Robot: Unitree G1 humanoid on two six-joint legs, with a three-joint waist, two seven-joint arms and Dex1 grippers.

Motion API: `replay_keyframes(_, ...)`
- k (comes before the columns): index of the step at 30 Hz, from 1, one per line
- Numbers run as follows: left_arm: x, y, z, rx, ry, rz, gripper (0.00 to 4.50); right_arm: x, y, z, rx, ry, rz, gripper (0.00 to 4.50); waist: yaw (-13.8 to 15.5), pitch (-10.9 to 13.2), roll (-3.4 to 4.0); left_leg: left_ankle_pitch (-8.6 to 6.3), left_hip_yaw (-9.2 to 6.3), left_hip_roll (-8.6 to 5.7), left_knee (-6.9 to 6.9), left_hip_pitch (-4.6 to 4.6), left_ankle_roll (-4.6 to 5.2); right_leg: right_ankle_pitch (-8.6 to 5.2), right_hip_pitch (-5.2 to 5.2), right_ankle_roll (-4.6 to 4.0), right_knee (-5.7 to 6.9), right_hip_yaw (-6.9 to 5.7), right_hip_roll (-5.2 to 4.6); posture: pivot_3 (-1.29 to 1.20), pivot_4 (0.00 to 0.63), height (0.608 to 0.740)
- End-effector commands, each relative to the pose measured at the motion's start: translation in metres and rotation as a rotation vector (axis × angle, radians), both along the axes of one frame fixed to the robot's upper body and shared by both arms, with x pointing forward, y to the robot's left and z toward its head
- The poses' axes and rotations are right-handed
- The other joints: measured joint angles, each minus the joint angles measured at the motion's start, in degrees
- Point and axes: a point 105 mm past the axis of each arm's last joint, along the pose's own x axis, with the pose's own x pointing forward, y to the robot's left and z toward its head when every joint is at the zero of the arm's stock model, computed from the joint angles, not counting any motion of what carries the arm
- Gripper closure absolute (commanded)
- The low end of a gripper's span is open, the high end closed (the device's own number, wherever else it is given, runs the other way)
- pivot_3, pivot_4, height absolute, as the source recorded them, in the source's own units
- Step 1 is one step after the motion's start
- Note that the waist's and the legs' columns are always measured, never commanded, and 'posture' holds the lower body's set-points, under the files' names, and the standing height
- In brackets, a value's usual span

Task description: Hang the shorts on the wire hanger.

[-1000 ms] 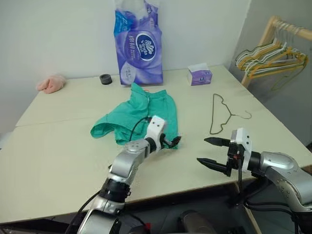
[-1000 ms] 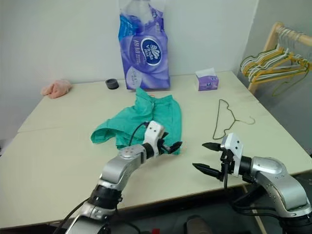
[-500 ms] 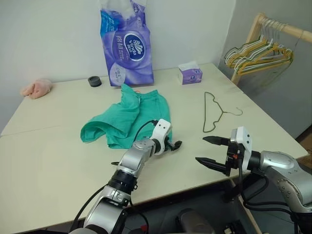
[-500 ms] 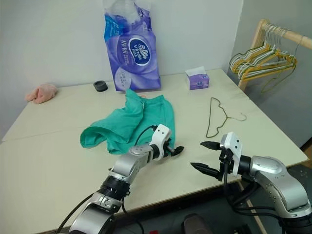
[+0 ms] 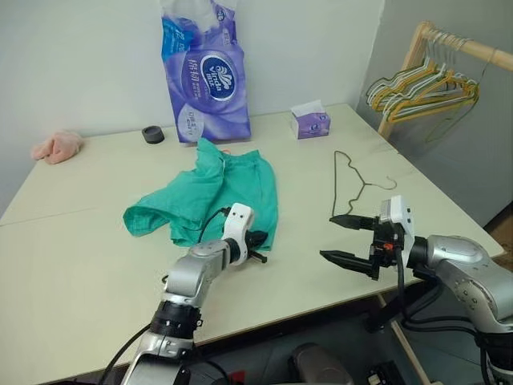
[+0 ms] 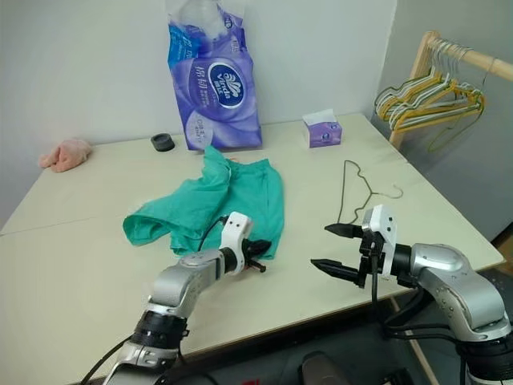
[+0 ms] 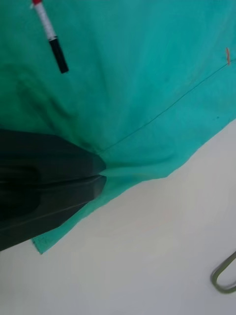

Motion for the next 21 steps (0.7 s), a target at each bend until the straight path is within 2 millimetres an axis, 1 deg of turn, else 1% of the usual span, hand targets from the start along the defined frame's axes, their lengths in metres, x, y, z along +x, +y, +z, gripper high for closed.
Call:
replay_keyframes(1,-0.027,0.028,0.009,-0.041,0.022,-0.030,4.47,0.007,0.009,0.003,-0.036,-0.065,0.064,0.00,-0.17,-0.01,0.00,0.00,0.02,0.02,-0.02,0.01,0.00,0.00,-0.02,0.00,0.02,0.02,0.00,-0.31,0.026,0.740)
replay_keyframes(3,-0.045,0.046,0.019,-0.065,0.016,-0.061,4.47,0.016,0.013,-0.003,-0.088,-0.105,0.083,0.00,-0.01,0.00,-0.01,-0.02,0.06,0.07,-0.04,0.04,-0.02,-0.02,-0.06,-0.04,0.09,0.05,0.03,-0.27,0.021,0.740)
replay_keyframes(5,-0.060,0.057,0.033,-0.113,0.001,-0.101,4.47,0.025,0.016,-0.012,-0.154,-0.153,0.103,0.00,0.73,0.02,0.01,-0.03,0.08,0.07,-0.03,0.04,-0.04,-0.04,-0.13,-0.08,0.16,0.08,0.03,-0.25,0.018,0.740)
replay_keyframes(8,-0.087,0.066,0.058,-0.184,-0.025,-0.188,4.47,0.043,0.021,-0.027,-0.290,-0.255,0.133,0.00,2.72,0.04,0.00,-0.03,0.06,0.05,0.04,0.01,-0.04,-0.05,-0.14,-0.10,0.15,0.08,0.00,-0.22,0.014,0.740)
replay_keyframes(10,-0.098,0.073,0.067,-0.206,-0.022,-0.205,4.47,0.055,0.026,-0.037,-0.368,-0.321,0.147,0.00,3.95,0.04,0.00,-0.02,0.10,0.01,0.06,0.02,-0.05,-0.05,-0.13,-0.12,0.14,0.13,-0.05,-0.20,0.011,0.740)
replay_keyframes(14,-0.105,0.083,0.084,-0.234,-0.054,-0.189,4.47,0.081,0.039,-0.052,-0.492,-0.463,0.162,0.00,6.49,0.03,0.01,-0.01,0.10,0.01,0.06,0.08,-0.05,0.04,-0.11,-0.26,0.16,0.13,-0.06,-0.16,0.002,0.740)
replay_keyframes(16,-0.107,0.088,0.091,-0.226,-0.068,-0.182,4.47,0.093,0.046,-0.060,-0.563,-0.545,0.181,0.00,7.16,0.03,0.01,0.01,0.06,0.02,0.08,0.10,-0.07,0.07,-0.10,-0.32,0.21,0.08,-0.03,-0.14,0.000,0.740)
replay_keyframes(19,-0.107,0.094,0.095,-0.208,-0.081,-0.167,4.47,0.105,0.057,-0.067,-0.607,-0.611,0.195,0.00,8.02,0.00,0.02,0.07,0.07,0.03,0.07,0.13,-0.15,0.13,-0.11,-0.42,0.24,0.11,-0.01,-0.12,0.000,0.740)
replay_keyframes(21,-0.107,0.096,0.098,-0.204,-0.085,-0.160,4.47,0.113,0.063,-0.068,-0.618,-0.646,0.180,0.00,8.24,0.00,0.02,0.08,0.08,0.03,0.07,0.13,-0.18,0.18,-0.11,-0.51,0.24,0.12,-0.01,-0.12,0.000,0.740)
